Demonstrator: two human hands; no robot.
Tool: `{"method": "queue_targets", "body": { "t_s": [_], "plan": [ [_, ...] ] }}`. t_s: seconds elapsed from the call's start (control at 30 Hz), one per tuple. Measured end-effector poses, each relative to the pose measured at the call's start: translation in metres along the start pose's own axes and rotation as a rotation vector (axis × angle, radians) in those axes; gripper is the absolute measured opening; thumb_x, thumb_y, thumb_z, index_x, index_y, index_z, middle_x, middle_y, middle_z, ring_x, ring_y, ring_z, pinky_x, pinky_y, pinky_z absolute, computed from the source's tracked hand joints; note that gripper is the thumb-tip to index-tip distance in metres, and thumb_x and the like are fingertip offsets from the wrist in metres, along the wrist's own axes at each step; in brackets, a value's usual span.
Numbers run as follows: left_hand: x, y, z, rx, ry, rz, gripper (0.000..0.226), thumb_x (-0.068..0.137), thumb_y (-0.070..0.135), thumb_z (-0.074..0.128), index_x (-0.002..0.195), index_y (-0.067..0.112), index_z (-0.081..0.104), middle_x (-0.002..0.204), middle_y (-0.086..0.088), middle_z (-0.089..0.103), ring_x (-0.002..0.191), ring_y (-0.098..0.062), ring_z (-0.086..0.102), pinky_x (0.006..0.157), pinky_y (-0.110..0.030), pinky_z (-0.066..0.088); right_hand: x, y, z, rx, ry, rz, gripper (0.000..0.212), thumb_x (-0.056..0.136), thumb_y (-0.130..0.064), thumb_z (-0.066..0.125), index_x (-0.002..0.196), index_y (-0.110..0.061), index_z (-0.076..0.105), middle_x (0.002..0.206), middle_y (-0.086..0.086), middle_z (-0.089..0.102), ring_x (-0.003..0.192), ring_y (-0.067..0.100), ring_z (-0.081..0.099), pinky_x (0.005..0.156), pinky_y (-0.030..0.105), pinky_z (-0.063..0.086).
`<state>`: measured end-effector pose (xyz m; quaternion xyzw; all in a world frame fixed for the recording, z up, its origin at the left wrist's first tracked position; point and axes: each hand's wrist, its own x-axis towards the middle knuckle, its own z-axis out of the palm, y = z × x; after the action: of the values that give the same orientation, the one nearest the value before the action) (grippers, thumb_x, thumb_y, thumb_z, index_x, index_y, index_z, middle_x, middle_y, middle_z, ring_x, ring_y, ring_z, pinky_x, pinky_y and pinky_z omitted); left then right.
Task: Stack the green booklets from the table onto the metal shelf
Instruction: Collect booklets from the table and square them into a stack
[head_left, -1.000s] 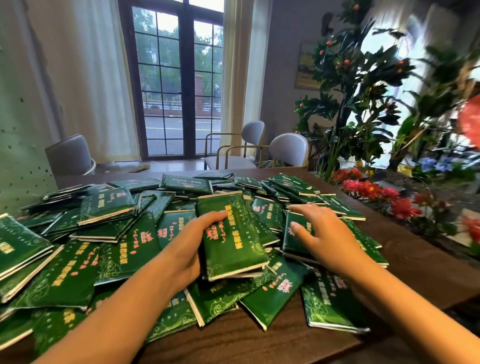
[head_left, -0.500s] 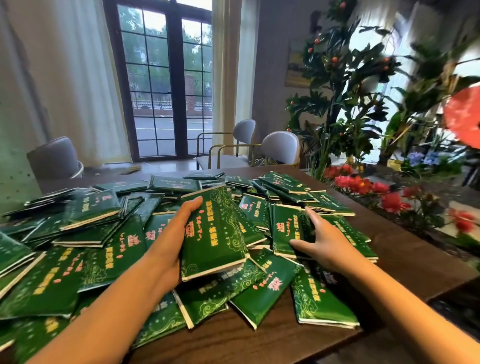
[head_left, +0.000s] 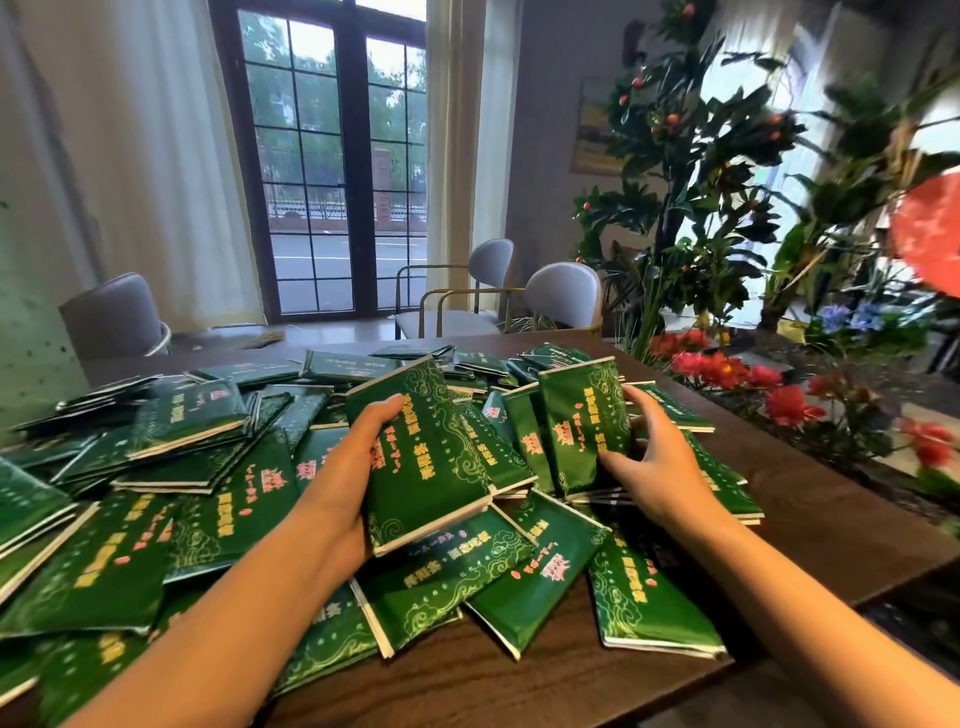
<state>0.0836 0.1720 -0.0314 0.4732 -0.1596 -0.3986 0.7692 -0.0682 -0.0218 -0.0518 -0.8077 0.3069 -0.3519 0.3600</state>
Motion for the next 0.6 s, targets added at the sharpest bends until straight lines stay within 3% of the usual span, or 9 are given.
{"method": "queue_targets", "body": {
  "t_s": [0.07, 0.13, 0.17, 0.23, 0.3, 0.43, 0.6],
  "plan": [
    [0.001, 0.0, -0.001, 0.004, 0.01, 0.004, 0.024, 0.089, 0.036, 0.059, 0.084, 0.014, 0.068, 0.07, -0.01, 0.073, 0.056, -0.023, 0.07, 0.056, -0.04, 0.058, 0.003, -0.001, 0.001, 0.097, -0.003, 0.071, 0.066, 0.085, 0.006, 0.061, 0.142, -0.015, 0.036, 0.115, -0.006, 0.049, 0.094, 0.004, 0.048, 0.061, -0.002, 0.037],
    [0.001, 0.0, -0.002, 0.004, 0.016, 0.009, 0.024, 0.089, 0.037, 0.059, 0.085, 0.015, 0.068, 0.071, -0.01, 0.073, 0.056, -0.023, 0.07, 0.055, -0.04, 0.058, 0.007, 0.0, 0.002, 0.178, -0.054, 0.146, 0.056, 0.085, 0.006, 0.06, 0.137, -0.01, 0.044, 0.116, -0.005, 0.055, 0.091, 0.006, 0.054, 0.069, 0.007, 0.042],
    [0.001, 0.001, -0.002, 0.004, 0.021, 0.009, 0.024, 0.089, 0.037, 0.059, 0.085, 0.015, 0.068, 0.071, -0.01, 0.073, 0.056, -0.023, 0.07, 0.053, -0.039, 0.058, 0.008, 0.0, 0.002, 0.2, -0.1, 0.175, 0.047, 0.085, 0.006, 0.06, 0.13, -0.006, 0.051, 0.113, -0.001, 0.062, 0.088, 0.008, 0.059, 0.069, 0.013, 0.044],
    [0.002, 0.001, -0.003, 0.002, 0.03, 0.009, 0.023, 0.089, 0.037, 0.059, 0.086, 0.016, 0.068, 0.071, -0.01, 0.073, 0.056, -0.023, 0.07, 0.051, -0.038, 0.059, 0.011, -0.002, 0.003, 0.268, -0.157, 0.239, 0.023, 0.084, 0.008, 0.06, 0.105, -0.001, 0.062, 0.09, 0.002, 0.069, 0.075, 0.009, 0.063, 0.059, 0.013, 0.048],
    [0.003, 0.0, -0.004, 0.002, 0.035, 0.009, 0.023, 0.089, 0.037, 0.059, 0.087, 0.016, 0.068, 0.072, -0.01, 0.073, 0.056, -0.024, 0.07, 0.051, -0.039, 0.059, 0.013, -0.005, 0.005, 0.31, -0.203, 0.278, 0.02, 0.084, 0.008, 0.06, 0.085, -0.012, 0.061, 0.081, 0.001, 0.067, 0.068, 0.007, 0.06, 0.055, 0.012, 0.047],
    [0.005, -0.001, -0.006, -0.001, 0.036, 0.006, 0.023, 0.088, 0.037, 0.06, 0.087, 0.016, 0.069, 0.073, -0.01, 0.073, 0.057, -0.024, 0.07, 0.052, -0.037, 0.059, 0.015, -0.004, 0.01, 0.243, -0.264, 0.272, 0.02, 0.084, 0.0, 0.063, 0.094, -0.018, 0.062, 0.102, 0.011, 0.068, 0.08, 0.017, 0.064, 0.068, 0.024, 0.047],
    [0.009, -0.003, -0.007, -0.001, 0.037, -0.002, 0.024, 0.086, 0.037, 0.062, 0.094, 0.016, 0.069, 0.083, -0.012, 0.074, 0.068, -0.026, 0.07, 0.063, -0.042, 0.059, 0.013, -0.008, 0.013, 0.254, -0.146, 0.205, 0.022, 0.09, -0.001, 0.056, 0.103, -0.018, 0.058, 0.1, 0.005, 0.066, 0.081, 0.01, 0.062, 0.061, 0.016, 0.044]
  ]
}}
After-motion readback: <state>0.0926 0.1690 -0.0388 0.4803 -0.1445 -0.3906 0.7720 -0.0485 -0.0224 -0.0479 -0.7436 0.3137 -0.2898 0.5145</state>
